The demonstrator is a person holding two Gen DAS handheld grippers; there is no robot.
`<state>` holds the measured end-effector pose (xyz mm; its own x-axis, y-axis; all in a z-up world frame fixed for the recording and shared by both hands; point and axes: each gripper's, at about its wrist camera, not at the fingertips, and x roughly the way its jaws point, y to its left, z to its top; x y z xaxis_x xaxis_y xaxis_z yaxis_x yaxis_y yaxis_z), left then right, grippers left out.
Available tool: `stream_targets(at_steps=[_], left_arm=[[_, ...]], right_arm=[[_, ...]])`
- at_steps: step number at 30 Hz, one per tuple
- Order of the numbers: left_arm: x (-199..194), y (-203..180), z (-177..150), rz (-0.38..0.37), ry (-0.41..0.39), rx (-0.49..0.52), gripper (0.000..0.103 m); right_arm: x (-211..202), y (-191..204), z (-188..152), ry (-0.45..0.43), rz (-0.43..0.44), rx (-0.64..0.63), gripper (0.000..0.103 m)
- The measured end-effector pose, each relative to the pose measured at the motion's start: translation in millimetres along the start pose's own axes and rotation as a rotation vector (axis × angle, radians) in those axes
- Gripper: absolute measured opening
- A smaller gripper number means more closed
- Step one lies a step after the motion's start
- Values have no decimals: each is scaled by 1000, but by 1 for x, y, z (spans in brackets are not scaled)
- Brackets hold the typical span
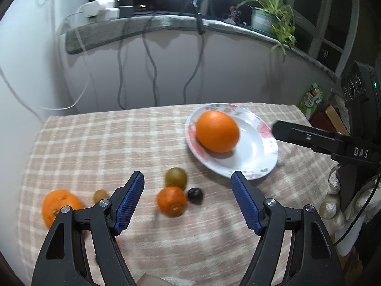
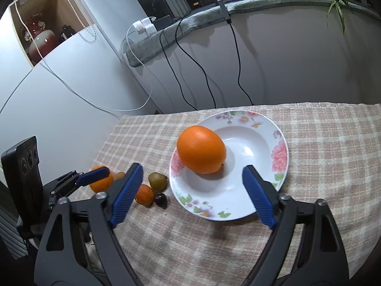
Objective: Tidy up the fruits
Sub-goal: 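Move the right tool back toward the small mandarin on the cloth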
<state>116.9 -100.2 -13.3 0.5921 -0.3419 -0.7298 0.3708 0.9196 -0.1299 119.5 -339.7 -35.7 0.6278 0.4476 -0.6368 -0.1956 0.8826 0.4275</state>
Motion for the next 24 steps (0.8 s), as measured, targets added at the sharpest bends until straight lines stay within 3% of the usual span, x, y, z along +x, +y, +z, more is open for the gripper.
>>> stream_targets(at_steps=[13, 24], left_arm=[[-53, 68, -33, 64, -88, -165, 76], [-70, 111, -85, 130, -82, -296, 76]], right_arm=[[6, 54, -25, 37, 16, -190, 93], [26, 97, -48, 84, 29, -330, 93]])
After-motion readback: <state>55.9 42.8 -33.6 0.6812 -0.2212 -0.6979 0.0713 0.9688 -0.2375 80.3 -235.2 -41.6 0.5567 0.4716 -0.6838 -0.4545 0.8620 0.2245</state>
